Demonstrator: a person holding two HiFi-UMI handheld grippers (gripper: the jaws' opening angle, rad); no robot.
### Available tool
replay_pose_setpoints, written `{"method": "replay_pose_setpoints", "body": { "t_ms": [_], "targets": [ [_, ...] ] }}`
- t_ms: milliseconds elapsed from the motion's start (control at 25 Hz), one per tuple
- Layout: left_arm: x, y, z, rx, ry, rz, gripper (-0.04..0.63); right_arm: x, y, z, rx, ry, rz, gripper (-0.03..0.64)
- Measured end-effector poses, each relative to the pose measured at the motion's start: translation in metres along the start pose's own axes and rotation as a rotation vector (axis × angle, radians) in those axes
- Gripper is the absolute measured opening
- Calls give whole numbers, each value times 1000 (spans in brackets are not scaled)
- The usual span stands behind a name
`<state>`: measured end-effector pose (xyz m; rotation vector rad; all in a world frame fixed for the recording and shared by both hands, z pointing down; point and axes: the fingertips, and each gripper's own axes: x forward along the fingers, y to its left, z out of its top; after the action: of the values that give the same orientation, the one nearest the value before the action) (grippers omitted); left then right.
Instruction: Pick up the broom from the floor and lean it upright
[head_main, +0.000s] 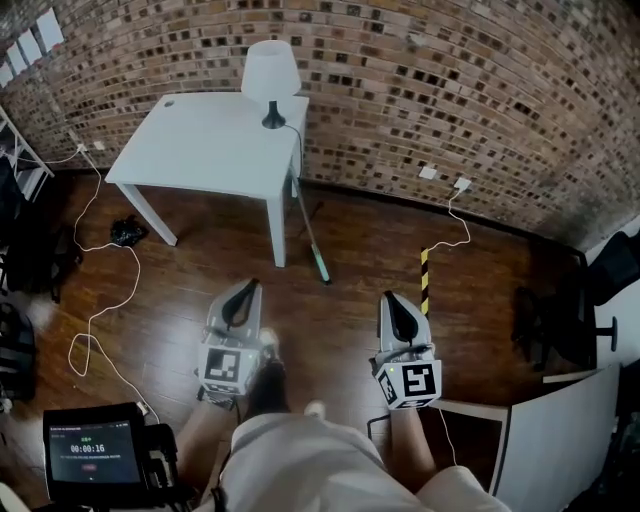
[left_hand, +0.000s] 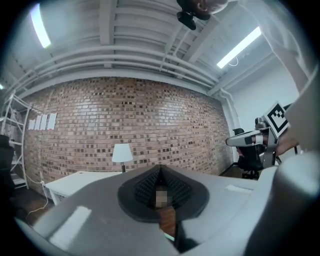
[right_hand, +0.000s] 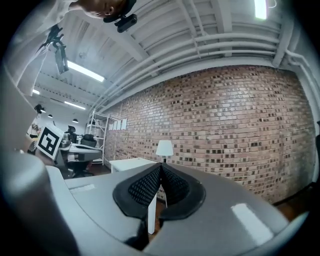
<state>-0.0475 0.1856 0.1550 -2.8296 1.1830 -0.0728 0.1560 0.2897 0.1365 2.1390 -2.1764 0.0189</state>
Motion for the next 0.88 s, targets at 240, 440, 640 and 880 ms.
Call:
{"method": "replay_pose_setpoints", "body": {
  "t_ms": [240,440,640,880],
  "targets": [
    [-88,-56,17,14,9,26,0,-92,11,-1,50,7,8,11],
    [-98,-71,24,14,4,11,0,-110,10,4,85,-17,3,11],
    [-104,-69,29,37,7,4,0,-117,19,7,75,-24,-30,11],
    [-101,-48,27,37,3,16,0,-100,30,6,50,-23,-40,9]
  ]
}}
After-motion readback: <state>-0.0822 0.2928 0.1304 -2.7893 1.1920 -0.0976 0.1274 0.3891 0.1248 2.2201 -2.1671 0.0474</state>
